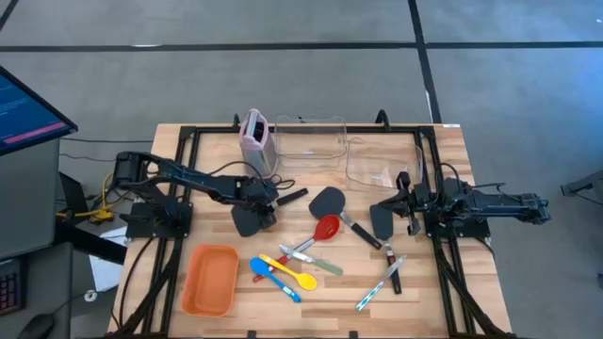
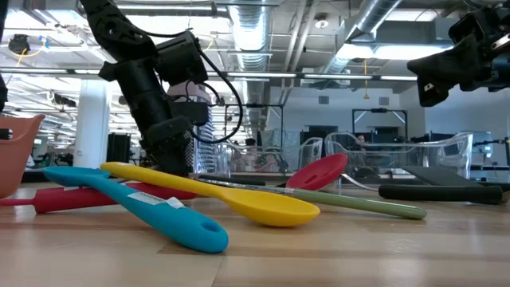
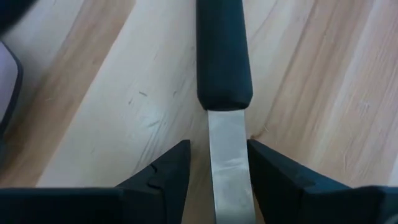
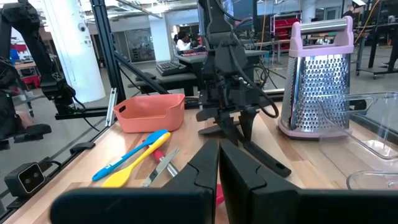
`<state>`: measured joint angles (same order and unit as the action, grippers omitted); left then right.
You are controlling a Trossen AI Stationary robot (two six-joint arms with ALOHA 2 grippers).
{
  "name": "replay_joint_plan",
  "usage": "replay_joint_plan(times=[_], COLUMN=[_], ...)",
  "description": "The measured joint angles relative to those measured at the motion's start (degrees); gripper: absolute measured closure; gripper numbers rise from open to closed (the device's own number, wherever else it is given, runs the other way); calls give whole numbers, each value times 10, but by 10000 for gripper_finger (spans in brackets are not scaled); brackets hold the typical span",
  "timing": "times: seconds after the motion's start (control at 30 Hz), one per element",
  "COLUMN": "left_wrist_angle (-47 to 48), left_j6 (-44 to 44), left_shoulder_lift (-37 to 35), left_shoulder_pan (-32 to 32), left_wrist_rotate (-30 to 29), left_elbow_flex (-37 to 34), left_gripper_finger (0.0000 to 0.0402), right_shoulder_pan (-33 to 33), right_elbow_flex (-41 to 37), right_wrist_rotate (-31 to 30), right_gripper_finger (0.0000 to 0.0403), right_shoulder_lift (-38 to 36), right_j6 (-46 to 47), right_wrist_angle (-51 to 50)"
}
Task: Pick & Place Kitchen Items
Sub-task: Put the top left black spatula into the right transparent bin
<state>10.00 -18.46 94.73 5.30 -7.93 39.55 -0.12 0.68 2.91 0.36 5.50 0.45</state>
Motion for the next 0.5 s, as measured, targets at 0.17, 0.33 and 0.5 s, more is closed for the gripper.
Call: replay_joint_plan(times=[0.17,0.33,0.5], left_wrist_angle=[-2,-4,-4], left_j6=[0,0,0], left_shoulder_lift=[-15,-25,-25], left_shoulder_pan=[0,0,0], left_wrist_rotate=[7,10,10], left_elbow_flex=[-2,-2,-2], left_gripper_finger=[301,351,368], right_shoulder_pan=[0,0,0], right_elbow_flex=[0,0,0], right_wrist_rotate=[0,0,0], right_gripper_finger=[393,393,393], right_shoulder_lift=[0,0,0], right_j6=[0,0,0], right_wrist_angle=[0,0,0])
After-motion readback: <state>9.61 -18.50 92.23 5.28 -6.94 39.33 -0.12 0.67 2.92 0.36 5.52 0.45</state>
